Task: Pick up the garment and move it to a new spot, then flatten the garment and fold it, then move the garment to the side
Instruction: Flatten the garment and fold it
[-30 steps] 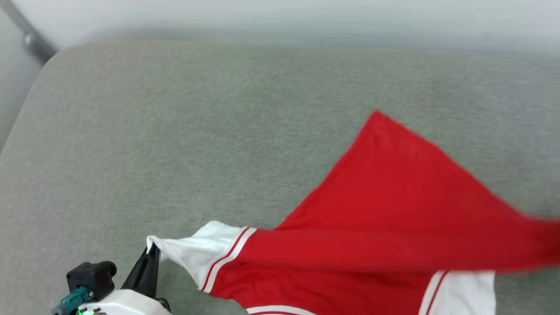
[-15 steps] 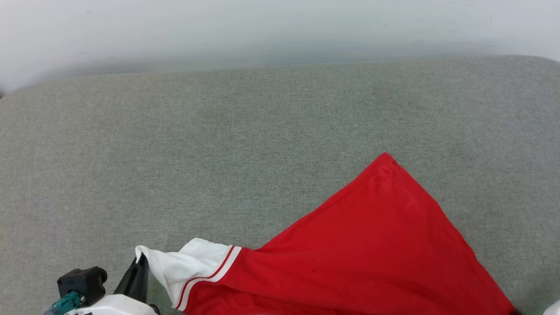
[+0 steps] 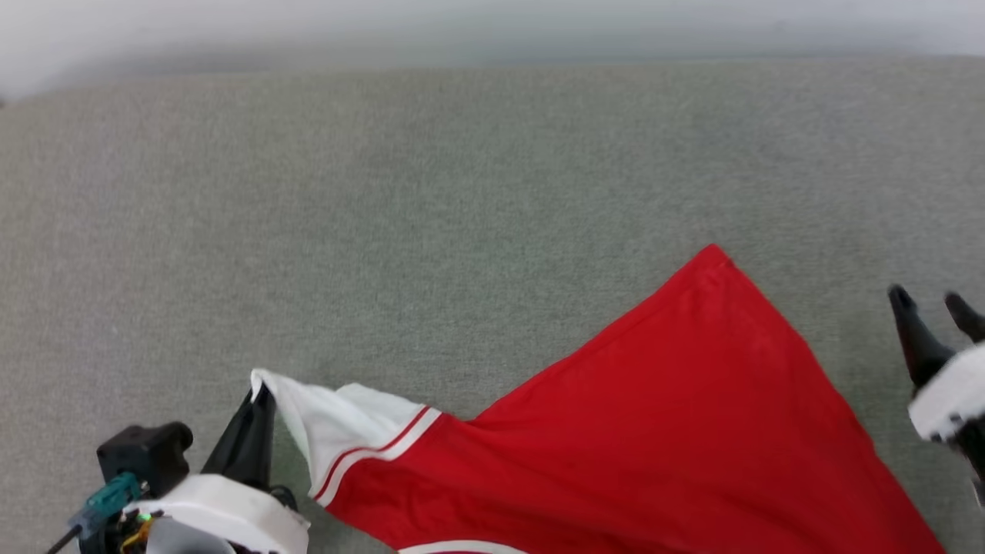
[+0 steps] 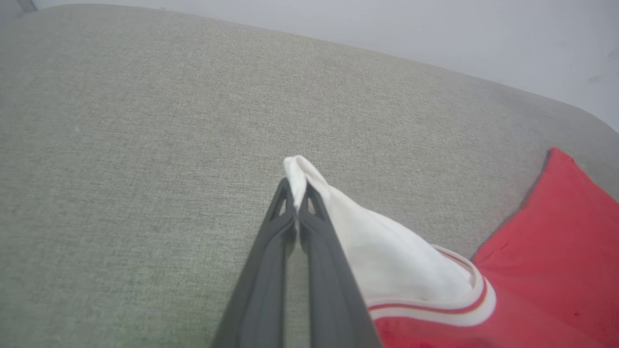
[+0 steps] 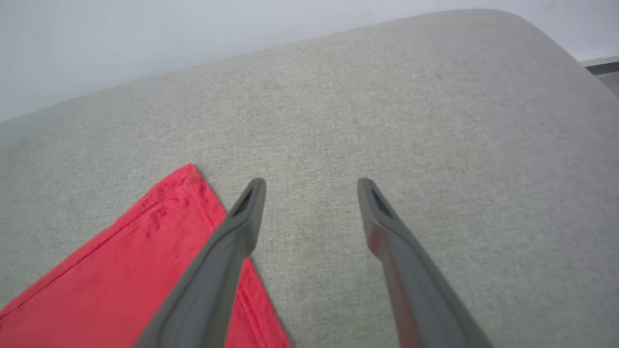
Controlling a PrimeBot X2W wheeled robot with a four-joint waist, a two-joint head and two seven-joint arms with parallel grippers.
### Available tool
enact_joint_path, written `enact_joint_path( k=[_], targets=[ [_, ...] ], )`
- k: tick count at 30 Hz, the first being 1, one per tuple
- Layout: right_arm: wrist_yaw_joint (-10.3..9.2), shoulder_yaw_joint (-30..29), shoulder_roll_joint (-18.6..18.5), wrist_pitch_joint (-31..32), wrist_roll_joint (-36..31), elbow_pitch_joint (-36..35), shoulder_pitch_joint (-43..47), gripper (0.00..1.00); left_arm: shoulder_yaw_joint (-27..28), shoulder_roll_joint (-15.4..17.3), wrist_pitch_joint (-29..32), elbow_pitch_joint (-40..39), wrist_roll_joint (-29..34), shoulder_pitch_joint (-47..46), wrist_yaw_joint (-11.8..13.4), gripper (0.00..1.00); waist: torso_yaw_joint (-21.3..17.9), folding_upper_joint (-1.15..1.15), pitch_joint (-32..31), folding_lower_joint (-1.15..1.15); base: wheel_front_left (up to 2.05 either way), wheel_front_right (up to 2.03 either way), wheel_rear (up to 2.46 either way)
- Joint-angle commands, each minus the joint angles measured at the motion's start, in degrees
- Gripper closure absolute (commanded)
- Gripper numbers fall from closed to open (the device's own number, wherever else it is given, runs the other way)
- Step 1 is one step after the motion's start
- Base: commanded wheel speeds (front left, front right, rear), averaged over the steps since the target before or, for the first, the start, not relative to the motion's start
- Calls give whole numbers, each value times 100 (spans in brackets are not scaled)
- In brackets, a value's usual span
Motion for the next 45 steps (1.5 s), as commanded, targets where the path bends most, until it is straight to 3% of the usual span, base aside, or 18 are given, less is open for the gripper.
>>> enact_joint_path(
  k=[1,4,5,12,21,22,23,24,32,38,45],
  targets=[
    [-3,236,-103,214,25,121,-428,0,5,-16,-68,-49,56,-192,-28,100,172,0,324,-1,0,0,0],
    [-2,580,-221,1075,103,287,-911,0,-41,-49,-132,-88,106,-392,-92,100,300,0,541,-1,0,0,0],
    [-2,580,-221,1075,103,287,-911,0,-41,-49,-132,-88,106,-392,-92,100,300,0,541,-1,0,0,0],
    [-3,1053,-165,3408,-92,272,-1884,0,-181,-189,-303,15,183,-791,-259,100,586,0,969,-1,0,0,0],
    [-2,1604,-167,4446,-307,895,-2008,0,-326,-327,-433,206,156,-1060,-432,100,806,0,1237,-1,0,0,0],
    [-2,1634,-139,4507,-265,988,-1956,53,-332,-328,-442,231,151,-1067,-449,100,818,0,1236,-1,0,0,0],
    [-2,1671,-135,4567,-228,1054,-1936,80,-333,-333,-451,247,138,-1075,-458,100,826,0,1237,-1,0,0,0],
    [-2,1696,-134,4610,-193,1108,-1910,100,-332,-332,-465,271,128,-1079,-462,100,832,0,1232,-1,0,0,0],
    [-2,1749,-347,4338,-51,1030,-2021,100,-287,-250,-441,403,100,-1019,-428,100,741,0,900,-1,0,0,0],
    [-2,1785,-520,3655,-23,727,-2299,100,-123,78,-295,332,147,-1230,-453,100,533,0,325,-1,0,0,0],
    [-3,1614,-514,2918,-151,930,-2632,100,168,461,38,521,43,-2059,-599,100,225,0,-334,-1,0,0,0]
  ],
)
